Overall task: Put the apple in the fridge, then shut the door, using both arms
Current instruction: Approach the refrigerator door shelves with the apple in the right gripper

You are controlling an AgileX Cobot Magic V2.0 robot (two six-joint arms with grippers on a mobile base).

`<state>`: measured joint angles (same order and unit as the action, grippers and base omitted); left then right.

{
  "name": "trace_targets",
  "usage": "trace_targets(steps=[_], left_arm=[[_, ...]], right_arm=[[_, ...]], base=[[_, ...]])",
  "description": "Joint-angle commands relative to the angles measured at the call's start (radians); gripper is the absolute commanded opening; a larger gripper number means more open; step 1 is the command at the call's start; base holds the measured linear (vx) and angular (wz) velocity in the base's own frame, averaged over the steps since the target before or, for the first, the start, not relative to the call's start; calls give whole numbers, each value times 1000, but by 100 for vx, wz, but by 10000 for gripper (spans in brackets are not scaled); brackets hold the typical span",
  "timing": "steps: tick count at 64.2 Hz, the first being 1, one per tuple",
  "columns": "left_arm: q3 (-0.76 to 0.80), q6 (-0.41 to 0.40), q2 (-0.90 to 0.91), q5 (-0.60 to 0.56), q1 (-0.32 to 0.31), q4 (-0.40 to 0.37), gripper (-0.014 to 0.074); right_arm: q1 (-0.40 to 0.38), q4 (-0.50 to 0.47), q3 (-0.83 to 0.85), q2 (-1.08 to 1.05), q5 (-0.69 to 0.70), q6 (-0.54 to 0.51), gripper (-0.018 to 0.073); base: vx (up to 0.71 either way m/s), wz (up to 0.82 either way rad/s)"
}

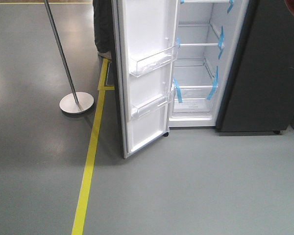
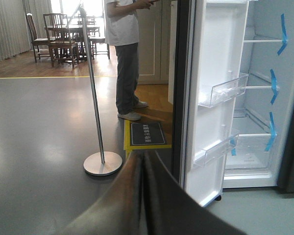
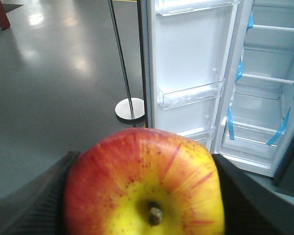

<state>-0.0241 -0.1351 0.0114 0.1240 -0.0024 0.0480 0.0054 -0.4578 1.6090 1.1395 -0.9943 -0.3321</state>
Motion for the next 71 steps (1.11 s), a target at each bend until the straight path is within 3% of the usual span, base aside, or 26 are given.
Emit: trace_targets(steps=[1,71], left_arm=[[17,-10,14,-75,-7,0,-6],[17,-10,14,-75,-7,0,-6]], right_arm=[[-5,-23,30,-14,78,-7,196],[-5,-23,30,-14,78,-7,196]], base=[[16,-1],[15,3]])
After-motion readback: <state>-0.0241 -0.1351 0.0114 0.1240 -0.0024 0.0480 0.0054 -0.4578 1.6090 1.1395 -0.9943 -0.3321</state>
